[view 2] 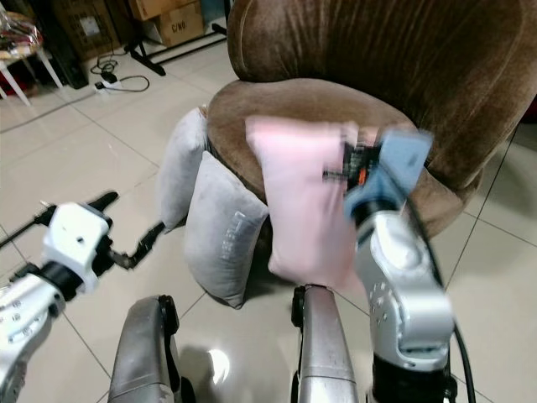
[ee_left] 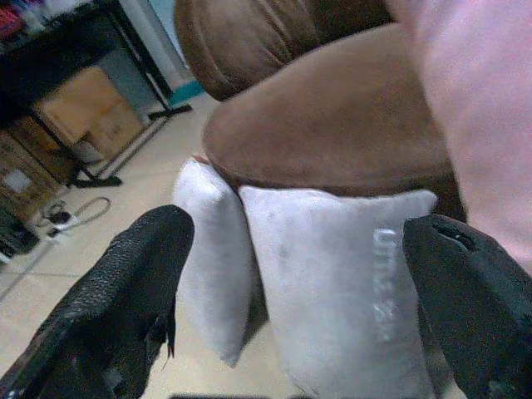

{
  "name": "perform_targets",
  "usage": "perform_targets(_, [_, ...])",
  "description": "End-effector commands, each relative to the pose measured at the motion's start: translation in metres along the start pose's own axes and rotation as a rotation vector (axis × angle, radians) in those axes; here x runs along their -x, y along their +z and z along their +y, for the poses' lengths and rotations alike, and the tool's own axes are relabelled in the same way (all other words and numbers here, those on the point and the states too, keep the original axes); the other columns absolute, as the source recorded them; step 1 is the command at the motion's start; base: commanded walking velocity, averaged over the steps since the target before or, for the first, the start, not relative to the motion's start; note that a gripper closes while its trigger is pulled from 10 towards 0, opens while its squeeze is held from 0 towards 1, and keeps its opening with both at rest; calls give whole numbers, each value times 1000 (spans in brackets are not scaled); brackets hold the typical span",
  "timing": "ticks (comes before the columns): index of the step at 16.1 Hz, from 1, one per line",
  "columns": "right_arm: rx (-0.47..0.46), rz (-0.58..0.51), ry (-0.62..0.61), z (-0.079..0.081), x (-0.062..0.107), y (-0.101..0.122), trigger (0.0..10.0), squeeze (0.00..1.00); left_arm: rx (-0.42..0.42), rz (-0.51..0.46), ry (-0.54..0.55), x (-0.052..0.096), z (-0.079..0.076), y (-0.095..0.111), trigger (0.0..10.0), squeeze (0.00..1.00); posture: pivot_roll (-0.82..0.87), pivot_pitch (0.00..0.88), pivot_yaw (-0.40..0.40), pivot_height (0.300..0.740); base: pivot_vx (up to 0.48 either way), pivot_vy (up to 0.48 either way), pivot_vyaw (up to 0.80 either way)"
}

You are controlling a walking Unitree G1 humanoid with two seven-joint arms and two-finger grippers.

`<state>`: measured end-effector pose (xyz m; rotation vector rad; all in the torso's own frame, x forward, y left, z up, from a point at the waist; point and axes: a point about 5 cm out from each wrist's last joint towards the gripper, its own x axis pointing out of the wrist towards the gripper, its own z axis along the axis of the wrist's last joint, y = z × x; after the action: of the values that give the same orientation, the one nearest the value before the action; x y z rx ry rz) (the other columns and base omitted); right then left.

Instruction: Move the pillow to the sofa from floor

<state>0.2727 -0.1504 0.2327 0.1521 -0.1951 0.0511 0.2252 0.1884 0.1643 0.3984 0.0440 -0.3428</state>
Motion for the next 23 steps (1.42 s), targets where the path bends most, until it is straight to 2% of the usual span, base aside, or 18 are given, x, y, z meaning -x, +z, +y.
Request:
perform_targets(1, [0, -57, 35, 9, -1, 15, 10000, 0, -5, -18, 38, -2, 6, 4, 10000, 0, -87, 0, 42, 485, 0, 0, 0])
perform_targets(2, [-7, -76, 28, 9, -5, 19, 10000, 0, -13, -39, 56, -5, 10, 8, 10000, 0, -73, 0, 35, 490, 0, 0, 0])
perform_targets(5, [-35, -172, 13, 15, -31, 44, 10000, 0, -19, -136, 95, -26, 19, 30, 10000, 0, -52, 0, 19, 520, 0, 0, 0])
perform_targets(8, [-23, -192, -27, 14, -42, 47, 10000, 0, -18, -141, 119, -33, 23, 29, 10000, 0, -50, 0, 17, 550, 0, 0, 0])
perform_targets(10, [22, -221, -94, 13, -55, 51, 10000, 0, -22, -143, 115, -41, 23, 29, 10000, 0, -65, 0, 34, 570, 0, 0, 0])
perform_targets(12, [24, -275, -120, 13, -68, 60, 10000, 0, -24, -167, 99, -53, 21, 34, 10000, 0, -72, 0, 47, 590, 0, 0, 0])
perform_targets(14, [-66, -283, -116, 12, -68, 61, 10000, 0, -21, -180, 90, -62, 19, 37, 10000, 0, -86, 0, 58, 610, 0, 0, 0])
perform_targets(15, [-85, -235, -105, 10, -62, 49, 10000, 0, -14, -168, 108, -64, 18, 35, 10000, 0, -87, 0, 62, 625, 0, 0, 0])
perform_targets(18, [-72, -179, -89, 9, -47, 30, 10000, 0, 27, -159, 91, -62, 13, 32, 10000, 0, -115, 0, 73, 650, 0, 0, 0])
perform_targets(21, [-84, -92, -131, -4, -28, 3, 10000, 0, 32, -135, 78, -58, 5, 24, 10000, 0, -105, 0, 66, 675, 0, 0, 0])
perform_targets(23, [-109, -74, -164, -10, -24, 1, 10000, 0, 20, -121, 84, -55, 3, 21, 10000, 0, -89, 0, 53, 700, 0, 0, 0])
